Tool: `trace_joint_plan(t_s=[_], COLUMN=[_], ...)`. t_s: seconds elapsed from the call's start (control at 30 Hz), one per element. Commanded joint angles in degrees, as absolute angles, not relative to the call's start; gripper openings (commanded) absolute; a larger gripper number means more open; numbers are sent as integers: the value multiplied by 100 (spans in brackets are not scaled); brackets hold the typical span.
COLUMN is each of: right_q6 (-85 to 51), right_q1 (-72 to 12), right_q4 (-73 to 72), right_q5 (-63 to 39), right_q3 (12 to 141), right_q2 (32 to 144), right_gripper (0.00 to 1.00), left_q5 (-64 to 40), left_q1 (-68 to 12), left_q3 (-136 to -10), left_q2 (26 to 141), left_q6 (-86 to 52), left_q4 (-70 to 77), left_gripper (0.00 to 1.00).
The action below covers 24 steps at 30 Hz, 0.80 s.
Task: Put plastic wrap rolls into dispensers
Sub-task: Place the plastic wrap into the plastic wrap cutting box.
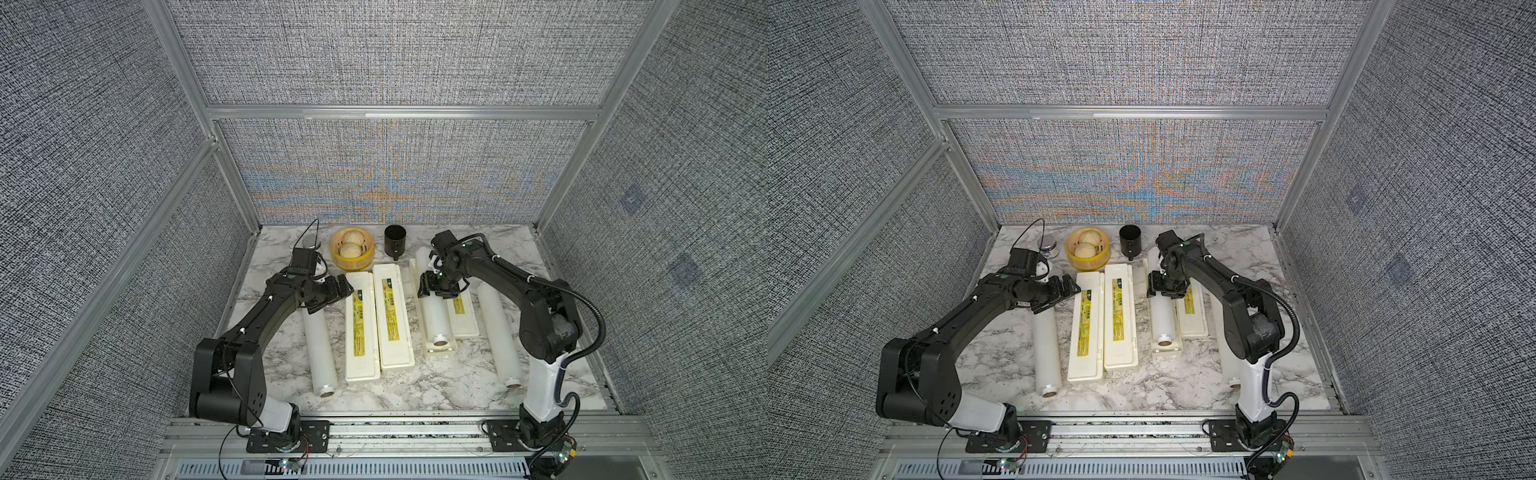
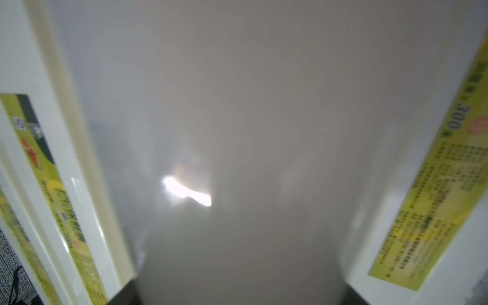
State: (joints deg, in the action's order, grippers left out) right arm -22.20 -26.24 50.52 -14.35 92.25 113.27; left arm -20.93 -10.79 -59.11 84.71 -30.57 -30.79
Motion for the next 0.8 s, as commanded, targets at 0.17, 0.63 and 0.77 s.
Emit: trace_joint_plan(t_s=[0.17, 0.63, 0.77], right_q6=[-1871, -2056, -2121], right_q1=[-2730, -2913, -2962], right_q4=[4755, 5069, 5028], right_q5=[-1289, -787, -725], right_q3=[9131, 8795, 8612], right_q2=[11395, 11499, 11433], right_gripper=[27, 30, 34], left_q5=[-2048, -2050, -2017], left_q1=[-1072, -1072, -1072], left_q3=[-5823, -5868, -5846], left_q2=[8392, 8333, 8297], left_q6=[-3019, -2998, -2988], left_q4=[-3005, -3058, -3081], left_gripper=[100, 100, 100])
